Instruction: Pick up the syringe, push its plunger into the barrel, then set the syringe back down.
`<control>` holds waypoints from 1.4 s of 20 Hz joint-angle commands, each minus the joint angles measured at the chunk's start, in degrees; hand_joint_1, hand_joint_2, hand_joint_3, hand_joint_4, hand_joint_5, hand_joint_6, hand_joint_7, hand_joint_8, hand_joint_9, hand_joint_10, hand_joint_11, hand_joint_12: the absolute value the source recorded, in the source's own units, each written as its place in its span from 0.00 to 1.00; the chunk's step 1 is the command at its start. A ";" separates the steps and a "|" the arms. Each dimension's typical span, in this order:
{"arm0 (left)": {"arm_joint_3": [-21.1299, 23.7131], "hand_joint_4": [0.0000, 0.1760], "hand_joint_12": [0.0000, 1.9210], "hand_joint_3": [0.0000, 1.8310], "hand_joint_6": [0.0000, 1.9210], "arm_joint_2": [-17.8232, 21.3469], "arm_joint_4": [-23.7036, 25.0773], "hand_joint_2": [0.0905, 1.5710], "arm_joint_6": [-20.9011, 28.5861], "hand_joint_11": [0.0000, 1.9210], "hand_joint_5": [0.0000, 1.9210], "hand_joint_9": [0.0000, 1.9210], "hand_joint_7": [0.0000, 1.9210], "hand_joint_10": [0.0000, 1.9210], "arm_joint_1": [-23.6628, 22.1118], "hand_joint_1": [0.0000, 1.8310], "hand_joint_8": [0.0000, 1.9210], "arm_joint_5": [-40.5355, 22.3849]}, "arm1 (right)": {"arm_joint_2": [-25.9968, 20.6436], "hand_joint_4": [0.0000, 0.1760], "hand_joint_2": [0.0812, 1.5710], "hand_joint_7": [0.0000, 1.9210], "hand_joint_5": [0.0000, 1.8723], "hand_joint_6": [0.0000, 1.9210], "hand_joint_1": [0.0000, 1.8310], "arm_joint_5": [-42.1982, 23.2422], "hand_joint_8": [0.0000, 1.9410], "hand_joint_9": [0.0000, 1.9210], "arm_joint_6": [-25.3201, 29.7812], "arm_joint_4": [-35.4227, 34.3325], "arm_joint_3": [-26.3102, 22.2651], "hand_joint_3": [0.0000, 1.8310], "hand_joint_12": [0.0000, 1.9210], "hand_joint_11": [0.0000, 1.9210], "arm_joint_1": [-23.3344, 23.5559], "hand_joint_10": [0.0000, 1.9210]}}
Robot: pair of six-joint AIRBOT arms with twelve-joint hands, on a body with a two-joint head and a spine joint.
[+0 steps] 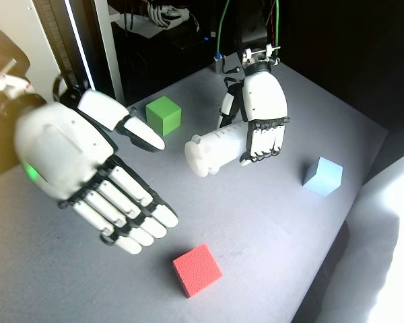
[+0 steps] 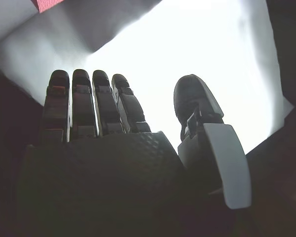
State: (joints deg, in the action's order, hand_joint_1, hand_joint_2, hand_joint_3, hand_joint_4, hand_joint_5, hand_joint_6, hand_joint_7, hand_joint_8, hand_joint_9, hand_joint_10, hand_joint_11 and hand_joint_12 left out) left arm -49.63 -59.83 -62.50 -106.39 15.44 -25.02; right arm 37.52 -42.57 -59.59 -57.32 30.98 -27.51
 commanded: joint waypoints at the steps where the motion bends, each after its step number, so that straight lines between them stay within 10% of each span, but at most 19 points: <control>1: -0.24 0.00 0.70 0.00 0.65 0.44 2.68 0.76 0.20 0.19 0.41 0.33 0.41 0.58 -0.09 0.65 0.69 -3.39 | -0.25 0.00 0.87 0.00 0.00 0.00 0.00 0.35 0.00 0.00 -0.75 2.44 0.82 0.00 0.00 0.00 0.35 0.00; 2: -0.31 0.08 0.71 0.00 0.67 0.37 3.11 0.77 0.20 0.18 0.40 0.35 0.40 0.49 0.37 0.63 0.70 -3.39 | -0.05 0.00 0.87 0.00 0.00 0.00 0.00 2.89 0.00 0.00 -1.73 2.75 1.50 0.00 0.00 0.00 0.37 0.00; 3: -0.46 0.00 0.72 0.00 0.62 0.19 3.50 0.75 0.20 0.21 0.42 0.36 0.43 0.73 0.88 0.71 0.64 -3.38 | 0.03 0.00 0.87 0.00 0.00 0.00 0.00 3.95 0.00 0.00 -2.25 4.11 1.87 0.00 0.00 0.00 0.34 0.00; 6: -1.03 0.00 0.76 0.00 0.62 -0.36 4.72 0.76 0.52 0.20 0.41 0.35 0.40 0.82 1.96 0.73 0.66 -3.38 | 0.03 0.00 0.87 0.00 0.00 0.00 0.00 3.55 0.00 0.00 -2.57 7.45 1.87 0.00 0.00 0.00 0.54 0.00; 7: -1.25 0.00 0.75 0.00 0.67 -0.60 5.20 0.78 0.84 0.19 0.39 0.33 0.39 0.61 2.24 0.65 0.71 -3.37 | 0.03 0.00 0.86 0.00 0.00 0.00 0.00 3.50 0.00 0.00 -2.57 9.60 1.88 0.00 0.00 0.00 0.60 0.00; 10: -1.69 0.04 0.71 0.00 0.68 -0.95 5.38 0.78 1.00 0.18 0.38 0.35 0.40 0.46 2.47 0.63 0.73 -3.38 | 0.03 0.00 0.84 0.00 0.00 0.00 0.00 3.53 0.00 0.00 -2.53 14.16 2.12 0.00 0.00 0.00 0.61 0.00; 11: -1.81 0.00 0.72 0.00 0.64 -1.03 5.42 0.76 1.00 0.18 0.40 0.34 0.42 0.79 2.47 0.73 0.66 -3.38 | 0.03 0.00 0.85 0.00 0.00 0.00 0.00 3.53 0.00 0.00 -2.52 15.95 2.28 0.00 0.00 0.00 0.61 0.00; 19: -1.88 0.00 0.73 0.00 0.66 -0.99 4.88 0.77 1.00 0.18 0.38 0.33 0.40 0.83 2.62 0.73 0.69 -3.39 | 0.01 0.00 0.84 0.00 0.00 0.00 0.00 3.99 0.00 0.00 -2.55 16.70 2.45 0.00 0.00 0.00 0.55 0.00; 21: -1.82 0.00 0.72 0.00 0.70 -0.89 4.60 0.79 1.00 0.10 0.32 0.26 0.41 0.53 2.62 0.64 0.77 -3.39 | 0.01 0.00 0.84 0.00 0.00 0.00 0.00 3.98 0.00 0.00 -2.55 16.70 2.46 0.00 0.00 0.00 0.52 0.00; 23: -1.75 0.00 0.62 0.00 0.15 -0.80 4.28 0.73 1.00 0.08 0.30 0.24 0.32 0.39 2.67 0.52 0.33 -3.39 | 0.01 0.00 0.84 0.00 0.00 0.00 0.00 4.02 0.00 0.00 -2.55 16.70 2.45 0.00 0.00 0.00 0.52 0.00; 28: -1.67 0.00 0.62 0.00 0.03 -0.56 3.82 0.73 1.00 0.07 0.33 0.26 0.36 0.32 2.64 0.50 0.20 -3.40 | 0.01 0.00 0.85 0.00 0.00 0.00 0.00 5.76 0.00 0.00 -2.56 17.77 2.46 0.00 0.00 0.00 0.53 0.00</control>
State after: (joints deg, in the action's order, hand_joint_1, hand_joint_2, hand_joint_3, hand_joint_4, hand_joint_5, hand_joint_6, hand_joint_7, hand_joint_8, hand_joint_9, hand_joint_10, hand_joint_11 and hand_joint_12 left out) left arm -51.46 -61.25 -60.47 -105.51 18.46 -24.86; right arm 38.13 -31.88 -62.24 -41.36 33.26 -27.44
